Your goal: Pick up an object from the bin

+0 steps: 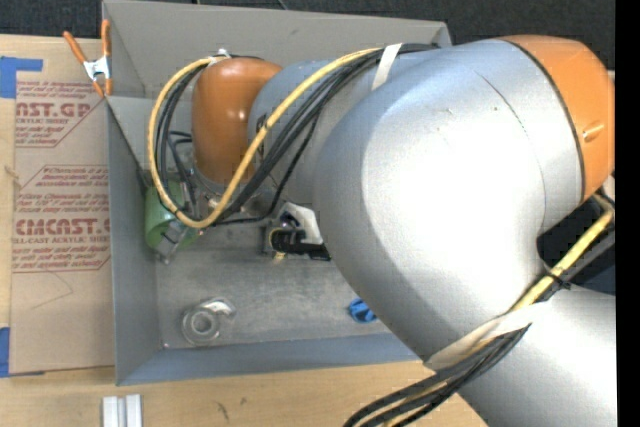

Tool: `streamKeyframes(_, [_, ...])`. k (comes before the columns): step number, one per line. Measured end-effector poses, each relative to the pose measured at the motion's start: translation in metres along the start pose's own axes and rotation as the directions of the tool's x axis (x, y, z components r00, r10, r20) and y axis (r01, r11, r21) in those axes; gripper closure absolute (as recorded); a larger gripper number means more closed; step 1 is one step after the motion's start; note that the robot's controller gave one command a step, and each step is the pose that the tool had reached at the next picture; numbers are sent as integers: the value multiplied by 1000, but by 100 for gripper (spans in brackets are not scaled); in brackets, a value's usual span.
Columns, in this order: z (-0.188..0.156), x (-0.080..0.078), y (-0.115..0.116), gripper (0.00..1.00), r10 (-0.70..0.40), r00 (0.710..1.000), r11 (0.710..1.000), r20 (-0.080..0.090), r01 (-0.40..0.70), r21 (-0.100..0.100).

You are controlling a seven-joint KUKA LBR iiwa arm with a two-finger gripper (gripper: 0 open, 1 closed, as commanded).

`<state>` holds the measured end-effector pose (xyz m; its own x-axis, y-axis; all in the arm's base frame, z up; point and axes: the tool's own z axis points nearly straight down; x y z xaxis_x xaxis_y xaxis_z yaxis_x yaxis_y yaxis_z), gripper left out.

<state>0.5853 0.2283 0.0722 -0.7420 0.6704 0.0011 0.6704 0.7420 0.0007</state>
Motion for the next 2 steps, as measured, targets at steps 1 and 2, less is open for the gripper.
streamKeyframes(1, [-1,-2,-1,100,1,1000,1000,3,-1,0])
streamKeyframes(2, [-49,15,1,100,-20,1000,1000,2,20,-2])
